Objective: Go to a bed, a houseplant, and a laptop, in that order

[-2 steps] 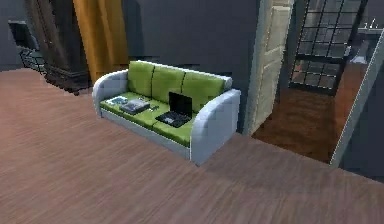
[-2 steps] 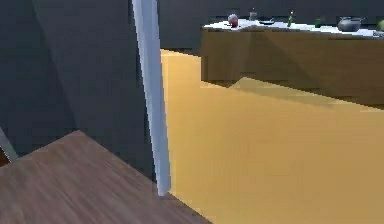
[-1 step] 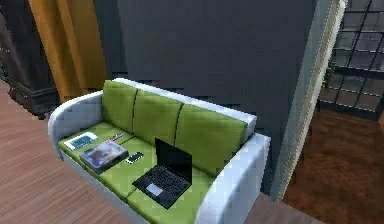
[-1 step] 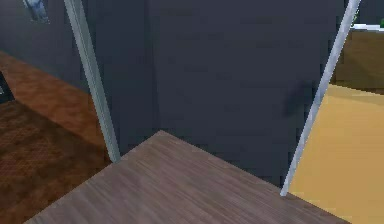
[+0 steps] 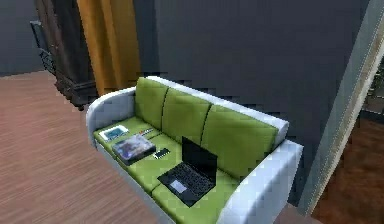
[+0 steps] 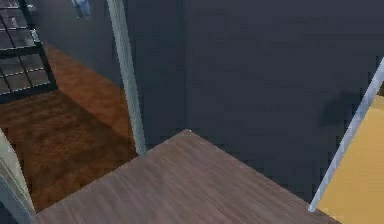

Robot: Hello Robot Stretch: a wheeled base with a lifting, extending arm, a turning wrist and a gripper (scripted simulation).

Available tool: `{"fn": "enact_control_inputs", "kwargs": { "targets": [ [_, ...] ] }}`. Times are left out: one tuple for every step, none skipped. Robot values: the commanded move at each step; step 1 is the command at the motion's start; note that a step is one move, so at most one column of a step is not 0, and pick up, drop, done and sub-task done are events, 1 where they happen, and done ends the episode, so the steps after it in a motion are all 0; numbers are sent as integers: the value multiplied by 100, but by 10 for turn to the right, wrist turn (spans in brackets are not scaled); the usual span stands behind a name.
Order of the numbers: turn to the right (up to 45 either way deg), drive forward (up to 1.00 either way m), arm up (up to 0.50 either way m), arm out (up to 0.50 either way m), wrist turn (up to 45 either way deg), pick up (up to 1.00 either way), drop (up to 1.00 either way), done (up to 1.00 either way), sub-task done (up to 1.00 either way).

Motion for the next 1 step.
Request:
{"fn": "enact_control_inputs", "kwargs": {
  "targets": [
    [0, 0, 0, 0, 0, 0, 0, 100, 0]
  ]
}}
